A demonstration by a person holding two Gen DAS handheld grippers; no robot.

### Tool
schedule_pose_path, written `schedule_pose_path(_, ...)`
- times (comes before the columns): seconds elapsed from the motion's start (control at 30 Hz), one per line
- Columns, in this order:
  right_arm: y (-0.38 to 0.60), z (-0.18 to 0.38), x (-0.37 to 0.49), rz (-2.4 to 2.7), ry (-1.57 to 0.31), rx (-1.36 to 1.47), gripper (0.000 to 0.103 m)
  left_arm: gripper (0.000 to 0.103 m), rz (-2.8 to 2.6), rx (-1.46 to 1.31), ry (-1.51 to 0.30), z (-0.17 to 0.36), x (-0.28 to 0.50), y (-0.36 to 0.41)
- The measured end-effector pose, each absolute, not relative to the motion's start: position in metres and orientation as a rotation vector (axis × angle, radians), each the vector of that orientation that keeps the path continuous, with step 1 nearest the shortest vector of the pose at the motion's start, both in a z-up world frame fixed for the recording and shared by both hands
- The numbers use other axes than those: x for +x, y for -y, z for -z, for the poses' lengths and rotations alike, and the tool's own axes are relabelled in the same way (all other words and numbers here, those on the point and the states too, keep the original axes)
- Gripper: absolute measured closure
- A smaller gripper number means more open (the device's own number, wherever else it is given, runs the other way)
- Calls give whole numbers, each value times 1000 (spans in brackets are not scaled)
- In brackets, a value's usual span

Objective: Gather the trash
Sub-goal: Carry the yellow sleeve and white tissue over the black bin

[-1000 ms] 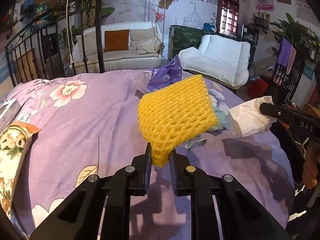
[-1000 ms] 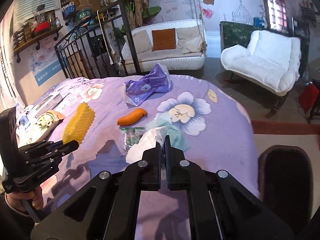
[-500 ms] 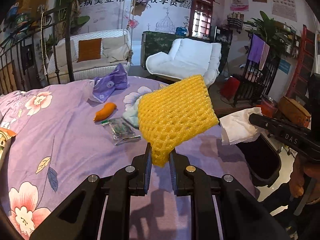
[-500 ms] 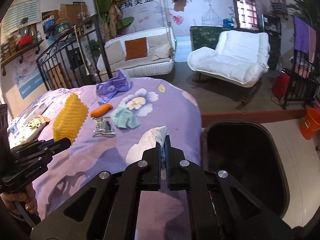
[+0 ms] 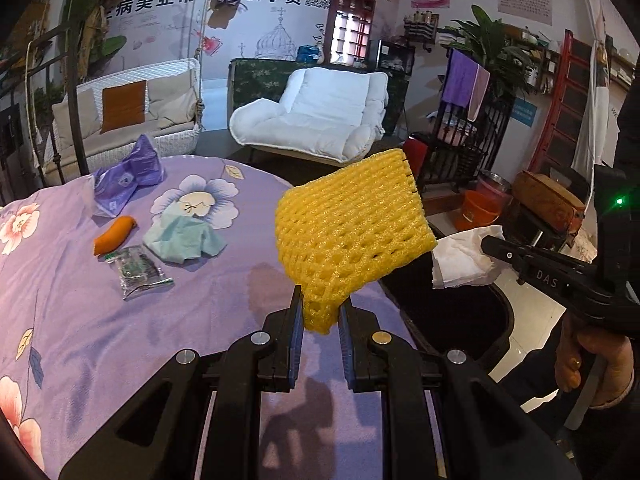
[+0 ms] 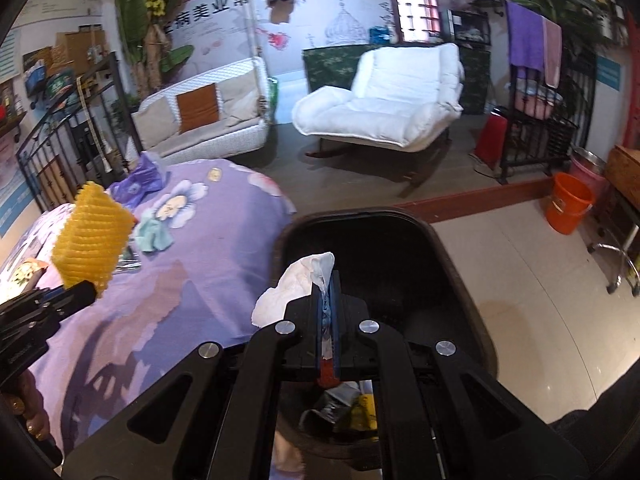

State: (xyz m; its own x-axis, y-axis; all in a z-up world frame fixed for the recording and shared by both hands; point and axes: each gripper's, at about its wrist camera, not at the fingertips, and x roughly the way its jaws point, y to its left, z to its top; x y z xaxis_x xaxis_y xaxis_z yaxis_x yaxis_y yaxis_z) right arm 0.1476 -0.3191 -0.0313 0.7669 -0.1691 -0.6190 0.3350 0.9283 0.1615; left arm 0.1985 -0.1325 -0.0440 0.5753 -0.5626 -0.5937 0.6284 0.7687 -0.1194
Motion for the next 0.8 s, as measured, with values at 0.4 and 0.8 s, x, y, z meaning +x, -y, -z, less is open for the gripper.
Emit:
schedule_pose_path(0.4,360,96,167,394,-816,309,98,86,785,165,-692,54,193,184)
schedule_pose_path(0.8,362,105,162,414,-816,324,48,86,822,196,-750,65,197,213)
